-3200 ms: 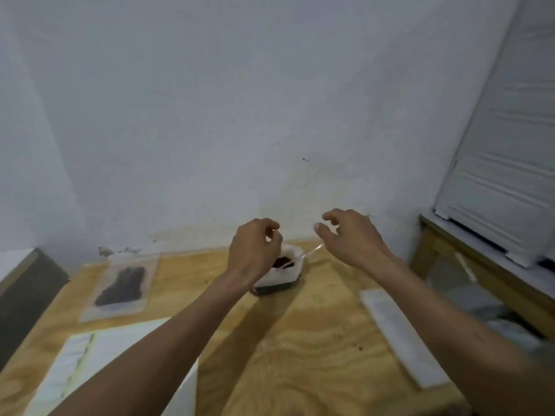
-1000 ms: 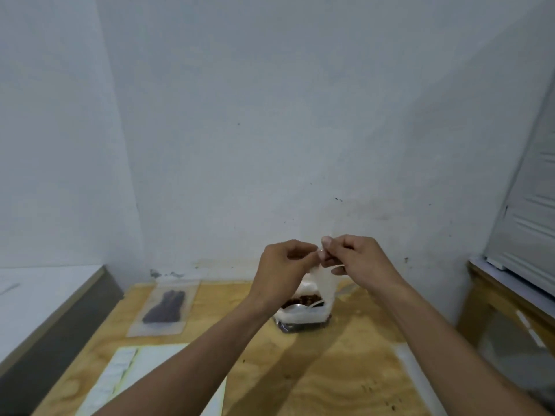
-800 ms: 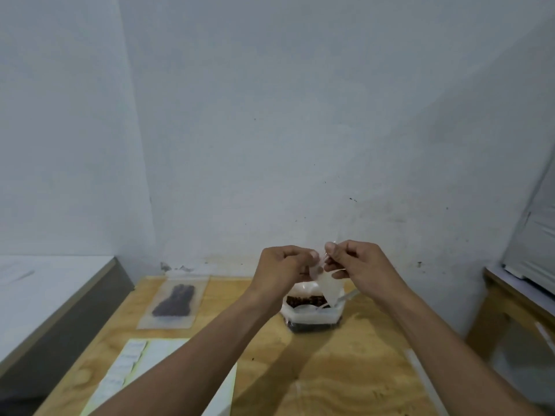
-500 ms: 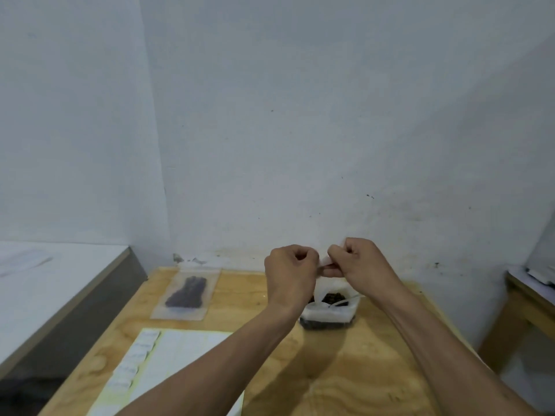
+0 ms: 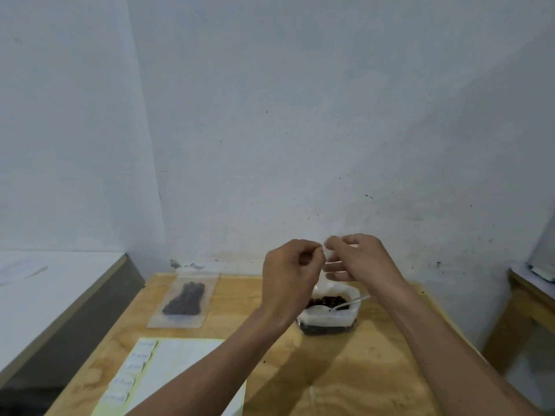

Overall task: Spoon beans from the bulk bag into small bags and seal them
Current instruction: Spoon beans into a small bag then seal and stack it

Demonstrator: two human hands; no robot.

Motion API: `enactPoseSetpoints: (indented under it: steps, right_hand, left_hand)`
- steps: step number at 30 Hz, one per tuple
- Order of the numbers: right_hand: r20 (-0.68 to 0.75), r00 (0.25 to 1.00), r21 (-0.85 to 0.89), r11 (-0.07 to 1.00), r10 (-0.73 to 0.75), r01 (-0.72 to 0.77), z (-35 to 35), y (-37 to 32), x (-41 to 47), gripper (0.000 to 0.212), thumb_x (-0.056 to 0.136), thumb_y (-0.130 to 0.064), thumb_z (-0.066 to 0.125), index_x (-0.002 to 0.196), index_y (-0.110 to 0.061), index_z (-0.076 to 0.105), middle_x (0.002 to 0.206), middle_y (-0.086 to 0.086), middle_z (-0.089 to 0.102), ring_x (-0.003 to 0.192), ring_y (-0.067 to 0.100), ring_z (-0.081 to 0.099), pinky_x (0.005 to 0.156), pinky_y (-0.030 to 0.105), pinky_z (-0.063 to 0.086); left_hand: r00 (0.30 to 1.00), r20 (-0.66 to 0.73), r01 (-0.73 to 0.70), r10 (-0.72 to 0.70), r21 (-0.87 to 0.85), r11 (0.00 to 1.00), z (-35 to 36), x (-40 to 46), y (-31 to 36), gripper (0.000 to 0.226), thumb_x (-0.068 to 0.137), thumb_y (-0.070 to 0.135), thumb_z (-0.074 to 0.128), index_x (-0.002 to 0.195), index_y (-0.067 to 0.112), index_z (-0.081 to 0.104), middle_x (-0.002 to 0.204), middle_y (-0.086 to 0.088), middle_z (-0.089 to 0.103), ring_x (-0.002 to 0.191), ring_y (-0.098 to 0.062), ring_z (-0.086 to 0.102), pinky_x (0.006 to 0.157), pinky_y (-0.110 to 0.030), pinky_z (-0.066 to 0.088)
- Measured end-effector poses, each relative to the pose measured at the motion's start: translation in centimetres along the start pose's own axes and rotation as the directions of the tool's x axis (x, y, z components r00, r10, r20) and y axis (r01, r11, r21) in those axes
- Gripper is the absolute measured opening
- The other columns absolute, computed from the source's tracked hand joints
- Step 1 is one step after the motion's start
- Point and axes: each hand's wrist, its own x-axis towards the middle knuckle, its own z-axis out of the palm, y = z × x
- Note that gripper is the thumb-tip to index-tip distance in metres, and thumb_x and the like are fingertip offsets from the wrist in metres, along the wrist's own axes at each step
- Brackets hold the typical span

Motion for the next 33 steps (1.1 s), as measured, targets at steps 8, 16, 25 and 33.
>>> enactPoseSetpoints:
  steps: [8, 16, 25, 33]
  right_hand:
    - [0.237, 0.966, -0.11, 0.985, -0.102, 0.131, -1.1, -0.2, -0.3, 0.02, 0.091, 0.007, 0.058, 0.083, -0.001, 0.075, 0.063, -0.003, 0.068, 0.06, 0.01, 0.062, 0.06, 0.022, 0.053]
    - [0.0, 0.976, -0.505, 0.843, -0.216, 0.186, -0.5, 1.2, 0.3, 0.01, 0.088, -0.01, 0.068, 0.09, -0.019, 0.069, 0.08, -0.017, 0.061, 0.077, 0.003, 0.059, 0.065, 0.015, 0.045]
    - [0.327, 0.935, -0.339, 0.906, -0.138, 0.252, -1.3, 1.2, 0.5, 0.012, 0.082, -0.013, 0.078, 0.086, -0.022, 0.083, 0.083, -0.005, 0.079, 0.08, 0.013, 0.074, 0.078, 0.032, 0.06]
    - [0.406, 0.908, -0.387, 0.879, -0.107, 0.276, -1.1, 1.9, 1.3, 0.012, 0.081, -0.032, 0.082, 0.091, -0.026, 0.081, 0.089, -0.014, 0.078, 0.085, 0.006, 0.074, 0.08, 0.026, 0.058]
  left_hand:
    - [0.769, 0.633, -0.413, 0.089, 0.384, 0.826, -2.5, 2.8, -1.6, 0.125, 0.067, 0.06, 0.085, 0.16, 0.015, 0.015, 0.164, 0.001, 0.019, 0.153, -0.013, 0.01, 0.127, -0.034, 0.001]
    - [0.831, 0.549, -0.422, 0.089, 0.519, 0.744, -2.2, 2.7, -3.0, 0.087, 0.074, 0.054, 0.082, 0.141, 0.015, 0.044, 0.131, 0.003, 0.053, 0.113, -0.017, 0.05, 0.087, -0.022, 0.031]
    - [0.834, 0.522, -0.47, 0.179, 0.502, 0.726, -1.7, 2.0, -3.9, 0.089, 0.068, 0.063, 0.082, 0.134, 0.014, 0.049, 0.117, 0.003, 0.055, 0.102, -0.016, 0.049, 0.088, -0.027, 0.036]
    - [0.849, 0.52, -0.387, 0.091, 0.496, 0.778, -1.7, 1.7, -4.4, 0.085, 0.071, 0.054, 0.082, 0.14, 0.022, 0.045, 0.12, 0.004, 0.058, 0.105, -0.017, 0.054, 0.087, -0.03, 0.042]
